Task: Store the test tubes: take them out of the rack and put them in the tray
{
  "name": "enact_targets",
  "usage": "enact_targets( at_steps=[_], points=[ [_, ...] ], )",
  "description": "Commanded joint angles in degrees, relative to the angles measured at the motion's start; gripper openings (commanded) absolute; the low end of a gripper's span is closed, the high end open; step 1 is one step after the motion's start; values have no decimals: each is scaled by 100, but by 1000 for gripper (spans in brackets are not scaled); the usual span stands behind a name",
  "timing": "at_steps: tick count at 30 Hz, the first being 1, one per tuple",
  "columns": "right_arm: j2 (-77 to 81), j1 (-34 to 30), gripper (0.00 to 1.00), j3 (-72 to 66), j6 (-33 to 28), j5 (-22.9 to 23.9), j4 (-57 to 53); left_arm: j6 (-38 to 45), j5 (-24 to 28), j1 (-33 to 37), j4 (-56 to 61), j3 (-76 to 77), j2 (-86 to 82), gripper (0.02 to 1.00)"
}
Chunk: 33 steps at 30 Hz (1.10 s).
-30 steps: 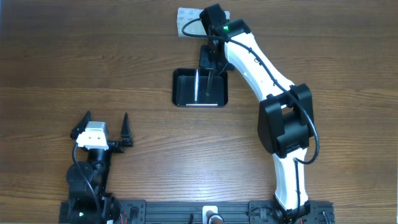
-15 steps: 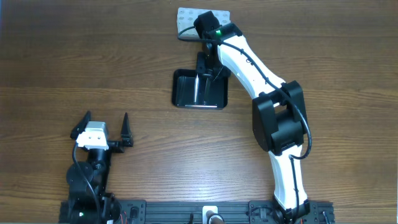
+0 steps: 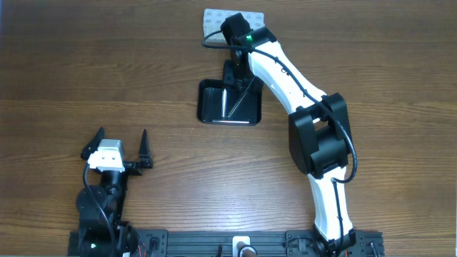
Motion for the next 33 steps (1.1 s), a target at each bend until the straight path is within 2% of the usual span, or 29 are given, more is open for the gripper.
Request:
enact_targets(
  at_steps=[1,3,6,12,15,21,23,26,31,33],
  points=[
    [-511,-35,693,11,-210,22,0,81,55,31,-15,-28,-28,1000],
    [-699,-46,717,11,-247,144,0,81,55,31,-15,-28,-28,1000],
    [-1091,-107,816,11,-417,605,111,81,55,31,-15,-28,-28,1000],
    [-1657,-560,989,11,-1971,664,1228,81,55,31,-15,-28,-28,1000],
    [-1996,-988,993,9,-2354,667,1733,81,55,31,-15,-28,-28,998],
    [-2673,-1770,991,-205,-2758,669,1945,81,55,31,-15,-28,-28,1000],
    [-3324,-2050,993,-1139,-3023,671,2675,81,55,31,-15,-28,-28,1000],
    [-4100,-2203,991,-2369,-3027,713,3532,81,55,31,-15,-28,-28,1000],
    [-5890,-2286,991,-4817,-3112,1209,4562,81,55,31,-15,-28,-31,998],
    [-6765,-2282,993,-5864,-3112,1222,4937,81,55,31,-15,-28,-28,1000]
  ],
)
